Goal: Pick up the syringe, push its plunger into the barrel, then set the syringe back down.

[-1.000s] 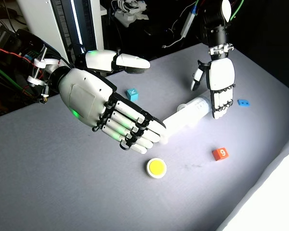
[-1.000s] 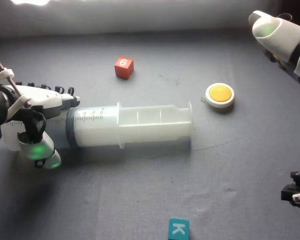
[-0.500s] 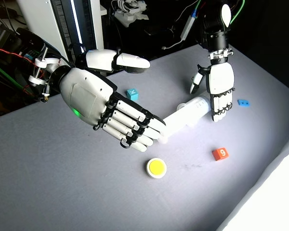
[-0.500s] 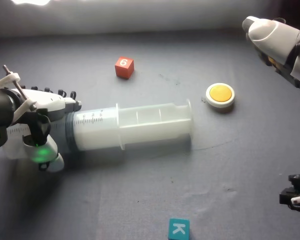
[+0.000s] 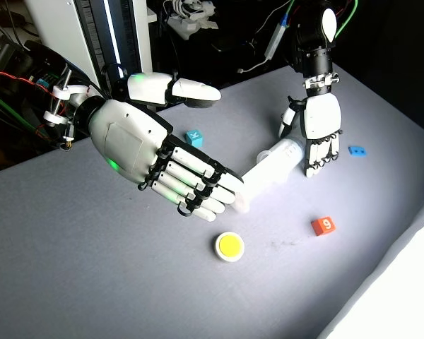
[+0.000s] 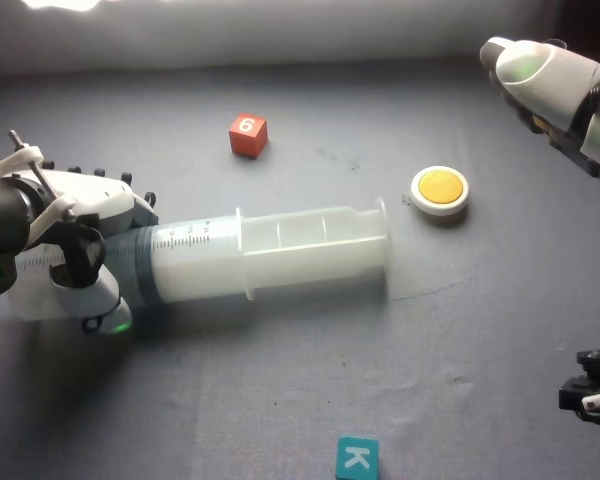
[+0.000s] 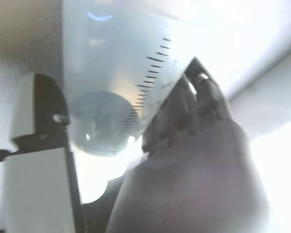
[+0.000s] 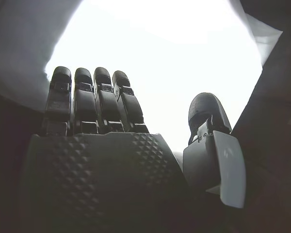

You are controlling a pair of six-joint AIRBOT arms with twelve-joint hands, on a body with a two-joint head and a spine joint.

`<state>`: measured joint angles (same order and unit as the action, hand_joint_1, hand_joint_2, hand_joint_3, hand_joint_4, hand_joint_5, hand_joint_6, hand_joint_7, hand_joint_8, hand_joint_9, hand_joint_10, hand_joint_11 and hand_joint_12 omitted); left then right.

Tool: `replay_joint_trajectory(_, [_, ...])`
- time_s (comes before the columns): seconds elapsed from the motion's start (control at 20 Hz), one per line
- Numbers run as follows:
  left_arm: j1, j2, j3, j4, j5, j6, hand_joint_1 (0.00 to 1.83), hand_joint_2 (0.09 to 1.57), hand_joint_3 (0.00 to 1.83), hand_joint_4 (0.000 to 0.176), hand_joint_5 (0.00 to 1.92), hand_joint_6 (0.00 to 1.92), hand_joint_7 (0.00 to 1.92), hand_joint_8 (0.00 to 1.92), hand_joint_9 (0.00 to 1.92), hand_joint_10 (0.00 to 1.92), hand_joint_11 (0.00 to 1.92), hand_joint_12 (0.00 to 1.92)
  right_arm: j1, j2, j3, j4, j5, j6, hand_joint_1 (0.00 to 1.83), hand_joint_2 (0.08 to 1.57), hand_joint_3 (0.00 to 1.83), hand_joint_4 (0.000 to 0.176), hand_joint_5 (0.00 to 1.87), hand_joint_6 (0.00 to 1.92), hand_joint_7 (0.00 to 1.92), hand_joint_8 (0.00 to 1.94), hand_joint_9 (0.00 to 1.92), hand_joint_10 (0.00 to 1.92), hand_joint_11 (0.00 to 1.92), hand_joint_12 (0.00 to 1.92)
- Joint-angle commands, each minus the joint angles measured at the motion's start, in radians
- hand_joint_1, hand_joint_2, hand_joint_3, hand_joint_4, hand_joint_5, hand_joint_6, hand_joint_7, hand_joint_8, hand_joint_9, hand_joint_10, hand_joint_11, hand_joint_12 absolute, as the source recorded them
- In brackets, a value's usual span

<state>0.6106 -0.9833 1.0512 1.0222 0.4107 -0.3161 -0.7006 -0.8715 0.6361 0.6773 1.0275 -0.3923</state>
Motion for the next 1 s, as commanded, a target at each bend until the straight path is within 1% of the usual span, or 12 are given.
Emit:
replay_joint_trajectory(0.0, [-0.001, -0.009, 0.003, 0.008, 0.001, 0.001, 1.03, 1.12, 0.00, 0.000, 0.56, 0.01, 0.69, 0.01, 0.67, 0.03, 0.18, 1.02, 0.016, 0.006, -0.003, -0.054, 0.101, 0.013, 0.00, 1.17, 0.00, 0.000, 0.13, 0.01, 0.10, 0.01, 0.06, 0.01, 0.02, 0.01])
replay_joint_trajectory(0.1, [0.000, -0.009, 0.004, 0.008, 0.001, 0.001, 1.01, 1.15, 0.00, 0.000, 0.83, 0.03, 0.98, 0.03, 0.92, 0.06, 0.32, 1.07, 0.016, 0.006, -0.003, -0.054, 0.099, 0.015, 0.00, 1.17, 0.00, 0.000, 0.12, 0.00, 0.08, 0.00, 0.04, 0.00, 0.00, 0.00])
replay_joint_trajectory(0.15, [0.000, -0.009, 0.004, 0.008, 0.001, 0.001, 1.20, 1.13, 0.00, 0.000, 0.86, 0.84, 1.09, 0.69, 1.08, 0.06, 0.44, 1.08, 0.016, 0.006, -0.003, -0.054, 0.098, 0.015, 0.00, 1.17, 0.00, 0.000, 0.11, 0.00, 0.08, 0.00, 0.03, 0.00, 0.00, 0.00])
replay_joint_trajectory(0.2, [0.000, -0.009, 0.004, 0.008, 0.001, 0.001, 1.22, 1.10, 0.00, 0.000, 0.99, 0.84, 1.05, 0.94, 1.18, 0.09, 0.55, 1.12, 0.016, 0.006, -0.003, -0.054, 0.097, 0.016, 0.00, 1.17, 0.00, 0.000, 0.11, 0.00, 0.08, 0.00, 0.04, 0.00, 0.00, 0.00])
replay_joint_trajectory(0.25, [0.000, -0.009, 0.005, 0.008, 0.001, 0.001, 1.22, 1.10, 0.01, 0.000, 0.99, 0.90, 1.03, 1.01, 1.17, 0.25, 0.59, 1.22, 0.016, 0.006, -0.003, -0.054, 0.096, 0.017, 0.00, 1.17, 0.00, 0.000, 0.11, 0.00, 0.09, 0.00, 0.04, 0.00, 0.01, 0.01])
replay_joint_trajectory(0.3, [0.000, -0.009, 0.005, 0.008, 0.001, 0.001, 1.22, 1.10, 0.01, 0.000, 0.99, 0.90, 1.03, 1.01, 1.17, 0.25, 0.59, 1.22, 0.016, 0.006, -0.004, -0.054, 0.096, 0.017, 0.00, 1.17, 0.00, 0.000, 0.11, 0.00, 0.09, 0.00, 0.04, 0.00, 0.01, 0.01])
replay_joint_trajectory(0.4, [-0.003, -0.009, 0.005, 0.008, 0.000, 0.001, 1.22, 1.10, 0.00, 0.021, 1.00, 0.92, 1.02, 1.00, 0.99, 0.60, 0.56, 1.28, 0.016, 0.006, -0.004, -0.054, 0.096, 0.017, 0.00, 1.17, 0.00, 0.000, 0.12, 0.00, 0.10, 0.00, 0.05, 0.01, 0.02, 0.01])
replay_joint_trajectory(0.45, [-0.008, -0.008, 0.007, 0.008, -0.002, 0.001, 1.22, 1.10, 0.00, 0.025, 1.01, 0.91, 1.00, 1.02, 0.92, 0.71, 0.53, 1.28, 0.016, 0.006, -0.004, -0.054, 0.096, 0.018, 0.00, 1.18, 0.00, 0.000, 0.15, 0.01, 0.13, 0.01, 0.08, 0.01, 0.04, 0.02])
replay_joint_trajectory(0.55, [-0.022, -0.004, 0.010, 0.008, -0.008, 0.001, 1.22, 1.10, 0.00, 0.030, 1.00, 0.96, 1.01, 0.99, 0.92, 0.72, 0.51, 1.27, 0.016, 0.006, -0.004, -0.054, 0.096, 0.019, 0.00, 1.17, 0.00, 0.000, 0.14, 0.01, 0.12, 0.01, 0.08, 0.01, 0.04, 0.02])
replay_joint_trajectory(0.75, [-0.082, 0.023, 0.022, 0.008, -0.031, 0.001, 1.22, 1.10, 0.00, 0.026, 1.01, 0.92, 1.01, 1.00, 0.92, 0.75, 0.51, 1.28, 0.019, 0.006, -0.004, -0.055, 0.128, 0.086, 0.00, 1.17, 0.00, 0.000, 0.16, 0.01, 0.14, 0.01, 0.09, 0.01, 0.05, 0.03])
replay_joint_trajectory(0.8, [-0.086, 0.026, 0.022, 0.008, -0.033, 0.001, 1.23, 1.10, 0.00, 0.000, 1.02, 0.85, 1.02, 1.04, 0.91, 0.76, 0.51, 1.28, 0.020, 0.006, -0.004, -0.055, 0.135, 0.099, 0.00, 1.17, 0.00, 0.000, 0.16, 0.01, 0.13, 0.01, 0.08, 0.01, 0.05, 0.03])
replay_joint_trajectory(0.95, [-0.108, 0.051, 0.019, 0.009, -0.050, 0.001, 1.24, 1.09, 0.00, 0.000, 1.01, 0.82, 1.06, 1.01, 0.94, 0.75, 0.55, 1.20, 0.021, 0.005, -0.004, -0.054, 0.156, 0.138, 0.00, 1.17, 0.00, 0.000, 0.17, 0.01, 0.15, 0.01, 0.10, 0.01, 0.05, 0.04])
